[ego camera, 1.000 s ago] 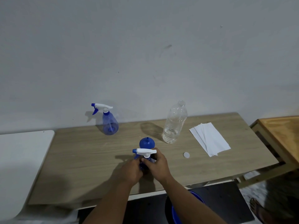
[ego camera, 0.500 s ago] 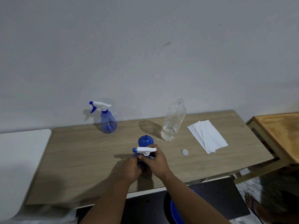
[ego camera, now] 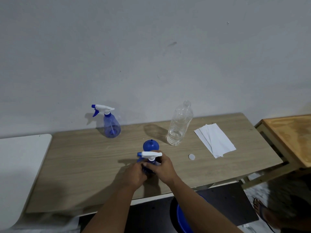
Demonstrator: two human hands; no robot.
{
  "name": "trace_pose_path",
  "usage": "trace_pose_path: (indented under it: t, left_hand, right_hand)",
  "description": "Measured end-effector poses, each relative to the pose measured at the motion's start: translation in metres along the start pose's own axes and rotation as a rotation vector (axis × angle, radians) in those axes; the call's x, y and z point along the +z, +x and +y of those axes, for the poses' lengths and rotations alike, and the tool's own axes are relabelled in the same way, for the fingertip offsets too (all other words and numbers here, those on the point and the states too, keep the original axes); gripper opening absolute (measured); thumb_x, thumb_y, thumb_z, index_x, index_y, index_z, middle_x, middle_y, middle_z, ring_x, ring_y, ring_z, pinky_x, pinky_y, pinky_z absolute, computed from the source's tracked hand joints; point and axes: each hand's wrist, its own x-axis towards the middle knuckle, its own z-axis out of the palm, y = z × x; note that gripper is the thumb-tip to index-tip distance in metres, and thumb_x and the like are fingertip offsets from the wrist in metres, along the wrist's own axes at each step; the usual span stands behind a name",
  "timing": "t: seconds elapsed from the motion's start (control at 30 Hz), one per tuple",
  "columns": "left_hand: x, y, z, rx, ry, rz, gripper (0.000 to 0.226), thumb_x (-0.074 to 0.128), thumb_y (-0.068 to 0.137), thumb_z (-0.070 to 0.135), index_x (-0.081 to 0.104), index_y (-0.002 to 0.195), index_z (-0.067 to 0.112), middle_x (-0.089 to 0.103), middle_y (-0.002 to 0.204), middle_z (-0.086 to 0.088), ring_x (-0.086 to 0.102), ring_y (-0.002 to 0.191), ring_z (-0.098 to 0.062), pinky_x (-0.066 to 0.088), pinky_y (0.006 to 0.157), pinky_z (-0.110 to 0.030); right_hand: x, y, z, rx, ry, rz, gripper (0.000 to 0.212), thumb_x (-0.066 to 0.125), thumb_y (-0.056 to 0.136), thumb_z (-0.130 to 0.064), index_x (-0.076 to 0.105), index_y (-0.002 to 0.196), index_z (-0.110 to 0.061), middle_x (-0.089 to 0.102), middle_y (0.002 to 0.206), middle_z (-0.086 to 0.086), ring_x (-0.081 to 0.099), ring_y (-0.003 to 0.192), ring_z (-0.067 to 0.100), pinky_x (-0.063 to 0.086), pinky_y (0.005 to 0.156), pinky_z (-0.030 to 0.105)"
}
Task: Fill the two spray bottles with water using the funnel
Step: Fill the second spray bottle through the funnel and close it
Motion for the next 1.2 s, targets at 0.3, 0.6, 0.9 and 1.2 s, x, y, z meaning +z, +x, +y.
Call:
trace_pose_path:
  t: [0.3,0.6,0.9,1.2]
  left_hand:
    - [0.000,-0.001,0.001,-0.013,0.001,-0.006,0.028,0.066,0.089,0.025,0.064,0.115,0.033,0.072,0.099,0.005,0.066,0.087,-0.014,0.048,0.075,-0.026]
    - [-0.001,0.000,0.002,-0.036,-0.056,-0.032,0.039,0.076,0.078,0.037,0.062,0.114,0.041,0.072,0.097,0.012,0.069,0.088,-0.016,0.053,0.078,-0.031]
    - [0.001,0.001,-0.001,-0.001,-0.146,-0.029,0.035,0.078,0.064,0.041,0.070,0.094,0.025,0.076,0.090,0.003,0.071,0.086,-0.020,0.055,0.080,-0.037]
    - [-0.009,-0.011,0.007,0.018,-0.087,-0.014,0.047,0.083,0.075,0.045,0.058,0.115,0.044,0.062,0.104,0.020,0.062,0.096,-0.008,0.040,0.080,-0.025]
  right_hand:
    - [0.002,-0.004,0.001,0.011,0.034,0.025,0.043,0.081,0.084,0.002,0.064,0.121,-0.011,0.075,0.110,0.005,0.073,0.101,0.007,0.058,0.086,0.022]
    - [-0.006,-0.004,-0.016,-0.112,-0.005,0.100,0.024,0.077,0.088,-0.009,0.076,0.111,-0.017,0.079,0.104,-0.002,0.073,0.104,0.011,0.059,0.091,0.033]
    - [-0.053,0.018,-0.094,-0.228,0.082,0.304,0.013,0.070,0.092,-0.007,0.069,0.080,-0.003,0.052,0.063,-0.004,0.043,0.061,0.010,0.038,0.060,0.020]
    - [-0.090,0.019,-0.013,0.309,-0.679,0.098,0.026,0.063,0.086,-0.036,0.075,0.085,-0.014,0.074,0.083,0.007,0.071,0.085,0.026,0.055,0.077,0.036]
